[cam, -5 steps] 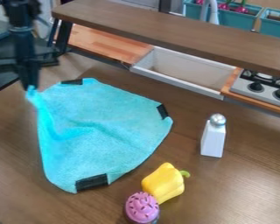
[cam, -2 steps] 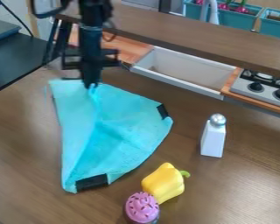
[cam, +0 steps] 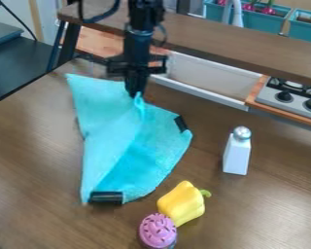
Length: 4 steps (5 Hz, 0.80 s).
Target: Fold the cloth from left to right
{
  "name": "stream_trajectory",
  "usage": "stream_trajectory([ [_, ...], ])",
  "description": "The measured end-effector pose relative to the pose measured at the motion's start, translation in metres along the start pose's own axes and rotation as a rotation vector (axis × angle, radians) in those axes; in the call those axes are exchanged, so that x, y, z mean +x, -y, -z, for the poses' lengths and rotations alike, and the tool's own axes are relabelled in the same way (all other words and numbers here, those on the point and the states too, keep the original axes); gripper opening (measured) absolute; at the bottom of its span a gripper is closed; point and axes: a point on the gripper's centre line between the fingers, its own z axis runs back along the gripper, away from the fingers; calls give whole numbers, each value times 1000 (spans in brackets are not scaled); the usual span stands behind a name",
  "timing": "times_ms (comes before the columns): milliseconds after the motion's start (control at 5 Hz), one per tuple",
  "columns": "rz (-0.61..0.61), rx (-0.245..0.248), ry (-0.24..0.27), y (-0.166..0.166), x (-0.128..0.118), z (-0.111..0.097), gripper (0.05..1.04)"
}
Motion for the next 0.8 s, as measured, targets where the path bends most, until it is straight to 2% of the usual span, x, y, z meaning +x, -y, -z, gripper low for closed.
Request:
stream_trajectory([
  [400,4,20,-3,30,3,12,55],
  [800,24,9,18,49,-3,9,55],
])
